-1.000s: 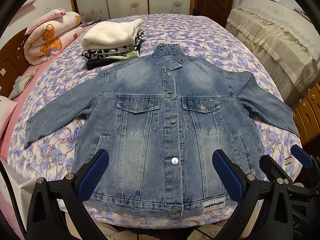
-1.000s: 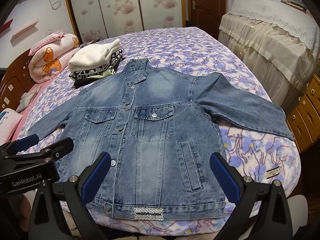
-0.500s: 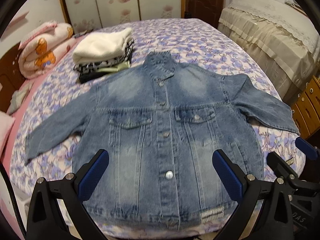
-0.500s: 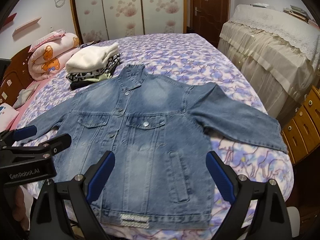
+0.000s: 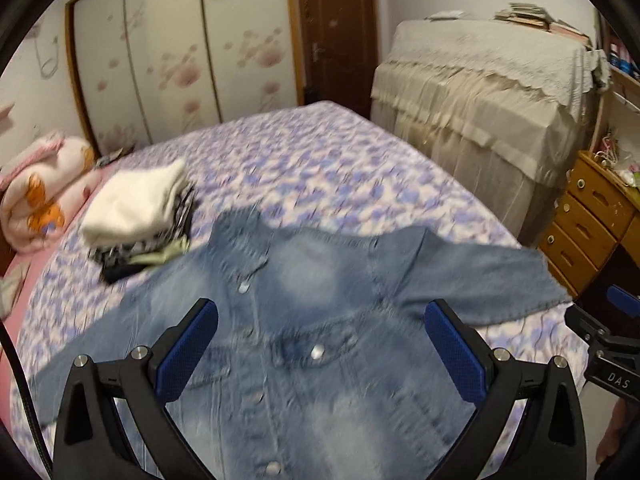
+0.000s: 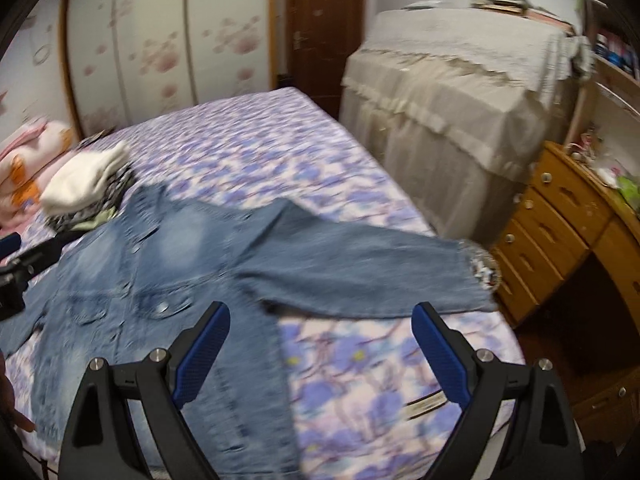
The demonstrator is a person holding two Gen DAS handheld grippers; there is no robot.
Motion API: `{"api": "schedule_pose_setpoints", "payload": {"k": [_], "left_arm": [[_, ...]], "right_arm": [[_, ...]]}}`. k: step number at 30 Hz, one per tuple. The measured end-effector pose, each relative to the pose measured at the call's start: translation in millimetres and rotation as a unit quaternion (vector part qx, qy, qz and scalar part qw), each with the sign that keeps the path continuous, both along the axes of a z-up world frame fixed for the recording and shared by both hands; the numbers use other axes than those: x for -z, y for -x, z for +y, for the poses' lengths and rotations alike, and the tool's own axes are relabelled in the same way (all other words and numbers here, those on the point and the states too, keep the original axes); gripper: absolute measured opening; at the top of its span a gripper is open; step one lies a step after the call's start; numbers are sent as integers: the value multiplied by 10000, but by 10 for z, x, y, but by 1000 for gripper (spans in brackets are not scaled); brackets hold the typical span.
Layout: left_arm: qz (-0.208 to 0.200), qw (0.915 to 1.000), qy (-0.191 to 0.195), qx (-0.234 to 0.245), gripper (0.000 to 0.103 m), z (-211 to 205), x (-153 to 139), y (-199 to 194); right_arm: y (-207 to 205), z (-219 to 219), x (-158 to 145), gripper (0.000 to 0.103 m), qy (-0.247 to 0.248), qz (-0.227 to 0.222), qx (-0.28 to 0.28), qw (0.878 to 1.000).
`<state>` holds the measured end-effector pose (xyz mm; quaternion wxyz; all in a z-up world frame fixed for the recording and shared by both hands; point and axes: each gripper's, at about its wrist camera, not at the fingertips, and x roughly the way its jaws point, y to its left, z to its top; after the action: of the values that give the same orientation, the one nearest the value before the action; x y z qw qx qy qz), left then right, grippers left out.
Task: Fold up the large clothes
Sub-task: 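Reach the right tool to the jacket sleeve cuff and grasp it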
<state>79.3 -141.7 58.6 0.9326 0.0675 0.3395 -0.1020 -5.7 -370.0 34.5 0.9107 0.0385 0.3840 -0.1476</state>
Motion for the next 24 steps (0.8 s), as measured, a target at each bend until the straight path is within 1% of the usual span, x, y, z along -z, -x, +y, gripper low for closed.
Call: {"api": "schedule_pose_setpoints", "payload": {"k": [3,7,10,12,16,18,20,22,24], "left_arm": [[-43,9998,140,136,102,-188,-100,-138],[170,9986,331,366,102,-379,-214,-267],[36,9992,281,284,102,-467,-270,-314],[7,9995,221,222,102,-509,-253,-341],[76,9999,151,21,102,-535,-189,-393],[248,9996,149,-66,102,-549,-103,-462],[459,9988,155,-35,102,-555,8,-530],[558,9984,29,-100,102,-581,147,-577],[626,9979,-76,-113,102,-610,309,-606]], "right_arm": [[21,-273,-72,93,-9,-136,279,9995],[49,-626,-151,93,-84,-313,637,9974],[48,-867,-147,93,-249,-394,845,9953],[47,-991,-107,93,-304,-382,948,9943],[-4,-1235,98,93,-555,-205,1105,9921],[-31,-1368,241,93,-822,-83,1177,9896],[-42,-1496,402,91,-1158,16,1221,9857],[-53,-1665,617,81,-1590,107,1264,9791],[-48,-1805,825,76,-2006,209,1367,9699]]}}
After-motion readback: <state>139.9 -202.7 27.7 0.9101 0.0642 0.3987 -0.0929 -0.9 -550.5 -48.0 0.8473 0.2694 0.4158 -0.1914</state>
